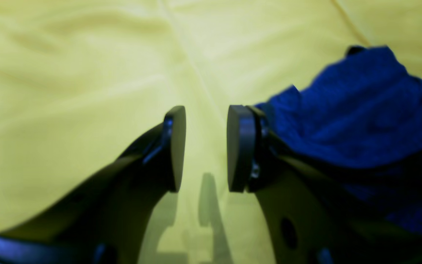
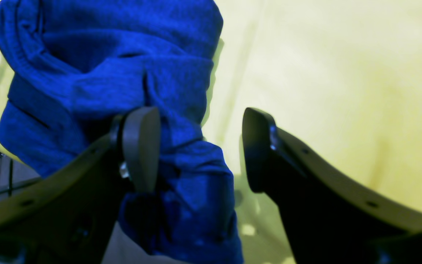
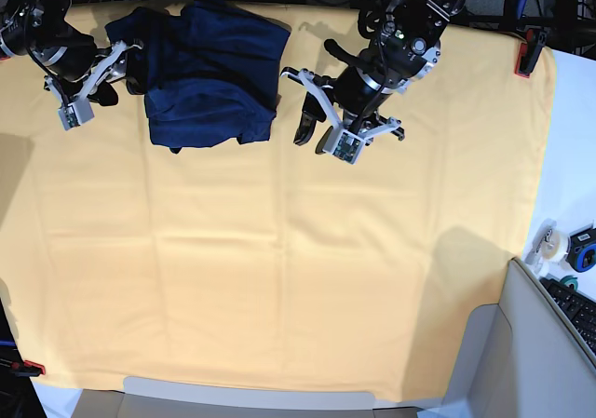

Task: Fold the T-shirt properly
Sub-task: 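Grasp the bundle's side with the right gripper and tuck it inward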

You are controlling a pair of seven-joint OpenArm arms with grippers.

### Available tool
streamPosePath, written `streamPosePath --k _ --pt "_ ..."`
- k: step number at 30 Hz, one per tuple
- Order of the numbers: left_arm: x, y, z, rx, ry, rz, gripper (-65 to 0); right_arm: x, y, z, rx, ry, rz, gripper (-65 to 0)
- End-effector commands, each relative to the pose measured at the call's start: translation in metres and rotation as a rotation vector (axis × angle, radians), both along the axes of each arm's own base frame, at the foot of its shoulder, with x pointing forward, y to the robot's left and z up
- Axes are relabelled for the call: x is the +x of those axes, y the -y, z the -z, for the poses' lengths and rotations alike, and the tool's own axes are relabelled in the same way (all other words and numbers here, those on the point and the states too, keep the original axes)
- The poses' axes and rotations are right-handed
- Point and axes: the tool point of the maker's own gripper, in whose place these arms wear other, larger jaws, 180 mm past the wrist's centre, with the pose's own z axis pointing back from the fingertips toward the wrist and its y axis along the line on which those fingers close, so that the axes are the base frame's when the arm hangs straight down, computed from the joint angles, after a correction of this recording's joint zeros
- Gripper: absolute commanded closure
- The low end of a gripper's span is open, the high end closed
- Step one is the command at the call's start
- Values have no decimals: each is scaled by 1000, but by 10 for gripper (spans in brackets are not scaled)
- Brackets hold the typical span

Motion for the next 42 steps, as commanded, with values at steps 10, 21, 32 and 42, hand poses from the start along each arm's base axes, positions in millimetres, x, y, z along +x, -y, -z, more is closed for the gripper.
streamPosePath --k 10,21,32,42 --pt "7 0 -12 -13 47 -8 -191 0 -28 -15 84 44 -114 -352" --pt "7 0 -12 -13 47 -8 -191 -13 -49 -15 157 15 -192 -352" --pt "7 0 -12 -13 47 -6 -191 -27 -44 -10 125 -31 -225 -352" --pt "7 0 -11 -12 44 -7 -191 -34 -53 -21 210 -25 -256 -352"
